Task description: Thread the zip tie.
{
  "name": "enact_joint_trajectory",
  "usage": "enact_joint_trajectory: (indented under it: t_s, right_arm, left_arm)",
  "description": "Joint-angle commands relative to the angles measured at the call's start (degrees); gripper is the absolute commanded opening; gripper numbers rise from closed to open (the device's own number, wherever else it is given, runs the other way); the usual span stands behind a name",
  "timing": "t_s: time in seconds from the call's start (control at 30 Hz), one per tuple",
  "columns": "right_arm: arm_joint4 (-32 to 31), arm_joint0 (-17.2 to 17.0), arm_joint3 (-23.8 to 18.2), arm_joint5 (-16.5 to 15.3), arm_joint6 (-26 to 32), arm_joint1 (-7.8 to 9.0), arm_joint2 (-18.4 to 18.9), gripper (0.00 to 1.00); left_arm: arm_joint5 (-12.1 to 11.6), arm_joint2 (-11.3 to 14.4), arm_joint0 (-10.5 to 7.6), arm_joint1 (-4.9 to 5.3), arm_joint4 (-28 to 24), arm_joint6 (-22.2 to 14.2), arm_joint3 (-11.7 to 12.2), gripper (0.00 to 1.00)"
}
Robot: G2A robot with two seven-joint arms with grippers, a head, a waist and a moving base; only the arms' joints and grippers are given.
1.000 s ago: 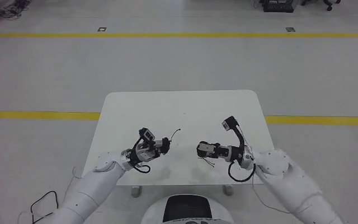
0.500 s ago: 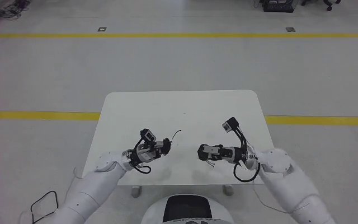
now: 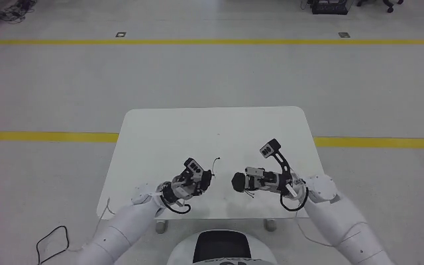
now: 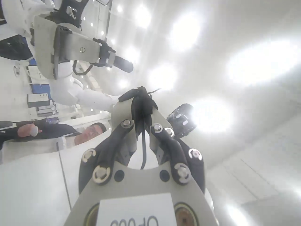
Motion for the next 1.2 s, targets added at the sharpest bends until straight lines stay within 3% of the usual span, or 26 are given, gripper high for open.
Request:
enact_joint_trajectory:
  t_s: [0.0,0.23,0.3,0.43,0.63,0.73,0.93,1.0,1.17]
  right_arm:
    - [0.1,0.1,0.1,0.0,-0.2,-0.09,0.0,1.0]
    - [0.1,0.1,0.1,0.0,-0.2,-0.09,0.0,1.0]
    - [-0.3,0.0,-0.6,0.5,-1.3,-0.17,-0.3,1.0]
    - [-0.4,0.3,-1.0,0.8,-2.6,-0.52,-1.4,1.0]
    - [3.6,0.7,0.7,0.2,-4.6,-1.31,-2.6,1.0]
    - [6.8,0.7,0.9,0.0,-5.1,-1.71,-2.9,1.0]
    - [6.8,0.7,0.9,0.0,-5.1,-1.71,-2.9,1.0]
    - [7.0,0.5,0.3,0.7,-6.1,-1.82,-3.2,1.0]
    - [9.0,0.4,0.6,0.0,-5.8,-2.19,-3.2,1.0]
  left_arm:
    - [-0.2,0.5,-0.46,-0.32,-0.3,0.0,0.6,0.0]
    - [-0.2,0.5,-0.46,-0.32,-0.3,0.0,0.6,0.0]
    - [0.6,0.7,-0.06,-0.5,-1.2,1.4,-0.5,0.0]
    - [-2.0,1.1,0.77,-1.35,-4.3,2.2,-1.5,0.0]
    - [-7.1,2.9,0.0,-3.41,-7.2,3.1,0.6,0.0]
    - [-7.1,3.4,-0.57,-4.39,-7.3,3.5,1.5,0.0]
    - [-7.1,3.3,-0.69,-4.46,-7.1,3.5,1.6,0.0]
    - [-5.9,3.6,-0.53,-4.54,-6.3,5.4,0.6,0.0]
    - [-4.6,3.1,0.57,-4.98,-8.5,6.0,-0.5,0.0]
